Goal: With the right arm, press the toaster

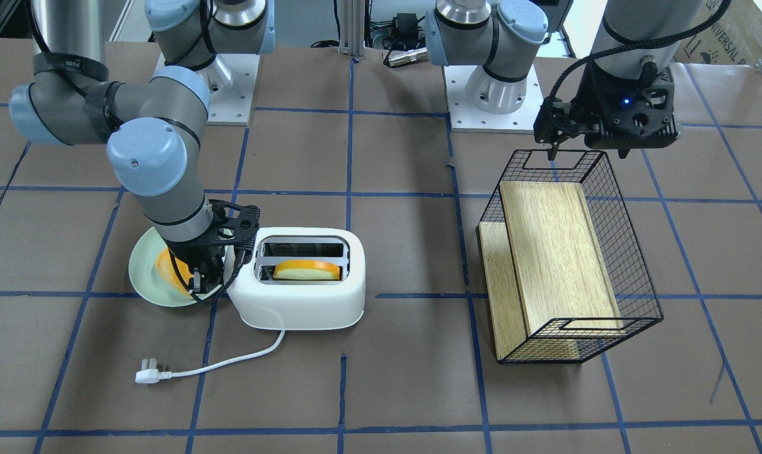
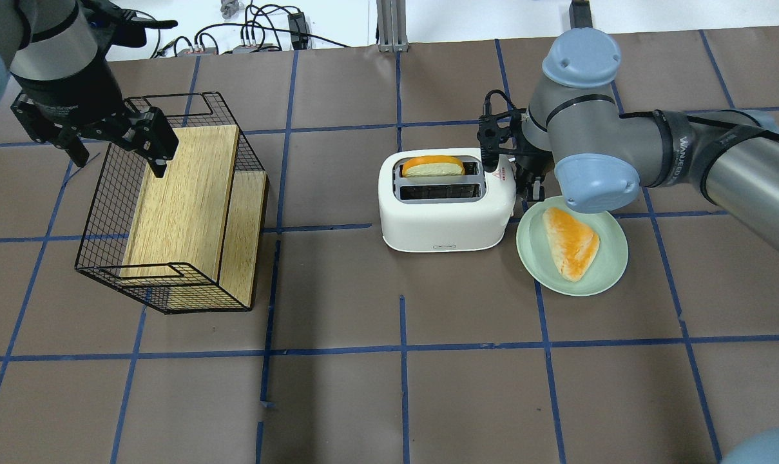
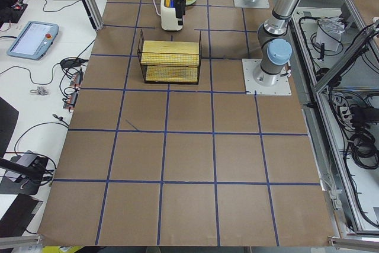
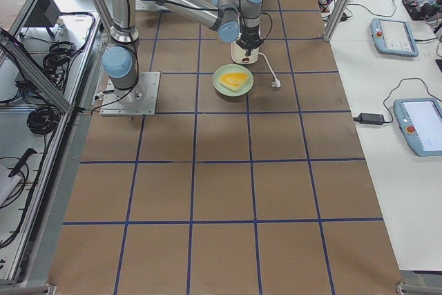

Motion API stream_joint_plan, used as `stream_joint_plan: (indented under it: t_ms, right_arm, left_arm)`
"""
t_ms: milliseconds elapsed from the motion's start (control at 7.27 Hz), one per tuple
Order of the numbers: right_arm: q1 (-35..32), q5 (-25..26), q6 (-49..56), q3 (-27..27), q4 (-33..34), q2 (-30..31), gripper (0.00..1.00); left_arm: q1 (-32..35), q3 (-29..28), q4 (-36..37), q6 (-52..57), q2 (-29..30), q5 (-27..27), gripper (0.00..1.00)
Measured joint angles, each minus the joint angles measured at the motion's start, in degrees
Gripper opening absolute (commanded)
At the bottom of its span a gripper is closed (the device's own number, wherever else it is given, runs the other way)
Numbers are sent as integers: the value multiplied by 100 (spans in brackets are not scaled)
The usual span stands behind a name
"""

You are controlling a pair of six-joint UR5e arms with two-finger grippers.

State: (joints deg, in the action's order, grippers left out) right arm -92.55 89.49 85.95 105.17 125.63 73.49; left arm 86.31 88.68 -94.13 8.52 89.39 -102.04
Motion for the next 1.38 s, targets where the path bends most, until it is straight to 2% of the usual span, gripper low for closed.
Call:
stream_joint_plan:
  t_ms: [550,1100,1375]
  right_arm:
    - [0,3,-328,-207,-227,202,2]
    - [-5,20,-1360,-1259,-1822,612,7]
    - [-4,89,-2513,-1484,-2068,608,7]
  left_arm:
    - [0,0,0,0,0,0,100]
    - [0,0,0,0,0,0,100]
    - [0,0,0,0,0,0,100]
